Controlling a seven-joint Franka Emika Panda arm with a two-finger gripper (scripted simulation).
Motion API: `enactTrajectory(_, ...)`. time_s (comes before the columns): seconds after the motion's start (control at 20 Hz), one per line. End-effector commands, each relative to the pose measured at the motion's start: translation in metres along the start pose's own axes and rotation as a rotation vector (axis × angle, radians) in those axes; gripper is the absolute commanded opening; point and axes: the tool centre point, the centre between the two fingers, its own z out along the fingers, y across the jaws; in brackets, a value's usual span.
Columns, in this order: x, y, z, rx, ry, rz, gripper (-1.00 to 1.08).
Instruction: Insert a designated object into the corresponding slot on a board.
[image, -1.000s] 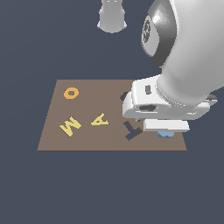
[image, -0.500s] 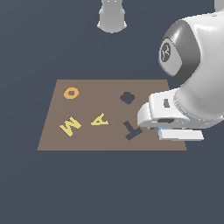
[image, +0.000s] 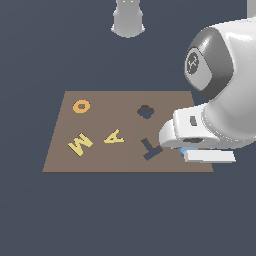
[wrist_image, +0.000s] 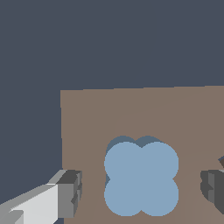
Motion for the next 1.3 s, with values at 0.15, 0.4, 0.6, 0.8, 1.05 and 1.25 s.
enactTrajectory(0.15, 0.000, 0.000, 0.010, 0.000, 0.000, 0.000, 1.00)
enactTrajectory(0.4, 0.000, 0.000, 0.020, 0.000, 0.000, 0.000, 1.00)
enactTrajectory(0.6, 0.000, 0.000, 0.020, 0.000, 0.000, 0.000, -1.00)
enactTrajectory(0.8, 0.000, 0.000, 0.020, 0.000, 0.000, 0.000, -1.00)
enactTrajectory(1.05, 0.000, 0.000, 0.019, 0.000, 0.000, 0.000, -1.00)
enactTrajectory(1.25, 0.000, 0.002, 0.019, 0.000, 0.000, 0.021, -1.00)
